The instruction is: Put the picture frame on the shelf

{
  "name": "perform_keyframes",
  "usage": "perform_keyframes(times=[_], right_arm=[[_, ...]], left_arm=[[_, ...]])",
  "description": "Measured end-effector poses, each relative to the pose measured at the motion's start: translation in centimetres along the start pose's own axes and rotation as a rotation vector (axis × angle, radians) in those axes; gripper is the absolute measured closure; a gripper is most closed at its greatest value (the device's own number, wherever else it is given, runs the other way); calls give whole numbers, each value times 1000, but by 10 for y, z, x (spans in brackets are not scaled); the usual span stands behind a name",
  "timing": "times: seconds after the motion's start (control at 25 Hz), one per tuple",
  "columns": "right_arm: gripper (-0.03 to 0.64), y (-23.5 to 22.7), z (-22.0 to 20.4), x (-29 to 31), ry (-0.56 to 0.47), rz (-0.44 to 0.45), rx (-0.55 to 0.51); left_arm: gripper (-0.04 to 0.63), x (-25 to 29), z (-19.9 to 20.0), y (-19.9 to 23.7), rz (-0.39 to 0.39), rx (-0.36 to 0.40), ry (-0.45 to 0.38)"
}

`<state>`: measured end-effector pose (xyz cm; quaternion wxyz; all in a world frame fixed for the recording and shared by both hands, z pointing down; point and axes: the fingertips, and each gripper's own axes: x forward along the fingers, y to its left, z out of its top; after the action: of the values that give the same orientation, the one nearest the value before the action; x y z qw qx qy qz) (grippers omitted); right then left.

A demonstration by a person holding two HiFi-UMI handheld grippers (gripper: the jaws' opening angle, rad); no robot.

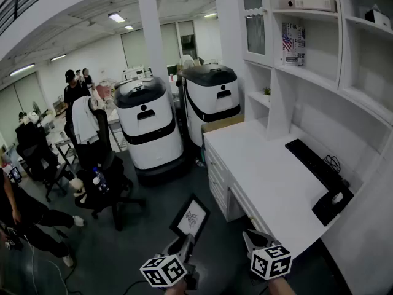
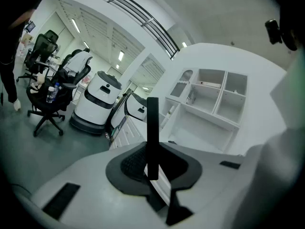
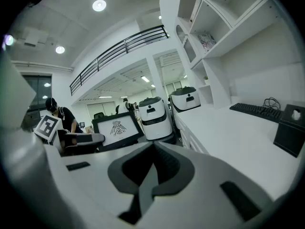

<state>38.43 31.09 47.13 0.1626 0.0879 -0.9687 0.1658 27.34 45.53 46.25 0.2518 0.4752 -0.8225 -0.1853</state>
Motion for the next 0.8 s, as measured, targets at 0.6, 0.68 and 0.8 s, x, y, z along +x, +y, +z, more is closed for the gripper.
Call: perform_keyframes(times=[0.6,0.68,0.8], right_arm=[[617,-10,18,20,-27,41,-8],[617,-11,18,22,-25,42,-2],[615,-11,19,24,-26,46,0]], left_arm=[[526,24,10,2,38,50,-1],[528,25,11,2,45,56,2],[526,26,14,4,51,60,0]])
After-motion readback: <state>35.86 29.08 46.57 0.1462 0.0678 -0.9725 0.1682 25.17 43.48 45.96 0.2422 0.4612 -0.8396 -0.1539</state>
